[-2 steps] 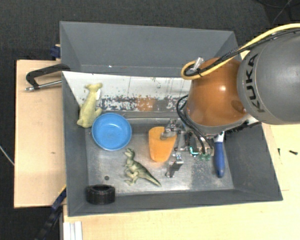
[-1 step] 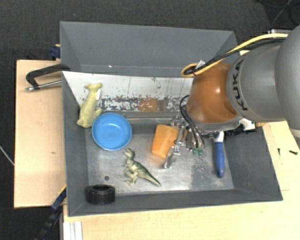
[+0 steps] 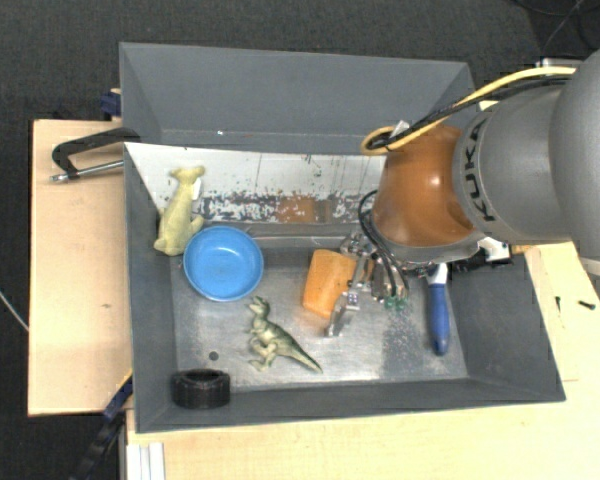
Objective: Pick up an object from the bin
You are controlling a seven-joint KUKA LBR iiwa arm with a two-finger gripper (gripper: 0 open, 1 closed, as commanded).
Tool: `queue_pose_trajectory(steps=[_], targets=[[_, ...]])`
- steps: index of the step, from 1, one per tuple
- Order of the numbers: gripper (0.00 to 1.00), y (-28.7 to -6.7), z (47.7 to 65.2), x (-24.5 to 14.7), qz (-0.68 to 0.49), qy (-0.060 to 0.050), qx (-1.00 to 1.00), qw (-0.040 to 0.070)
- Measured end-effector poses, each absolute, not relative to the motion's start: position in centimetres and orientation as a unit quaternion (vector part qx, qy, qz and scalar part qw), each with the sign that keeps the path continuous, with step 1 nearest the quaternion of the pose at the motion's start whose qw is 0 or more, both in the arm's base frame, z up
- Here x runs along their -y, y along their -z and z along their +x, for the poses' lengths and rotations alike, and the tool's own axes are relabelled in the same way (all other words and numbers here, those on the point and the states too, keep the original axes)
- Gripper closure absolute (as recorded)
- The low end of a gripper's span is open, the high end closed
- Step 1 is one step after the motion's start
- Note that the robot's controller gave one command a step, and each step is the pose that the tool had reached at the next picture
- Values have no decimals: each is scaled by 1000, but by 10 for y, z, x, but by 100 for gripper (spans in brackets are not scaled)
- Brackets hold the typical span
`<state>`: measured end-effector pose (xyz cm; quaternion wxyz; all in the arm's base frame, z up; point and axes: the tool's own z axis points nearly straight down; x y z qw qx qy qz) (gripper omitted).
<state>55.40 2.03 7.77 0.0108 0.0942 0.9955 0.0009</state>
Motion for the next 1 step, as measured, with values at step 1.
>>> queue_pose_trajectory(steps=[1], targets=[[100, -142, 563, -11, 92, -1, -996, 6]])
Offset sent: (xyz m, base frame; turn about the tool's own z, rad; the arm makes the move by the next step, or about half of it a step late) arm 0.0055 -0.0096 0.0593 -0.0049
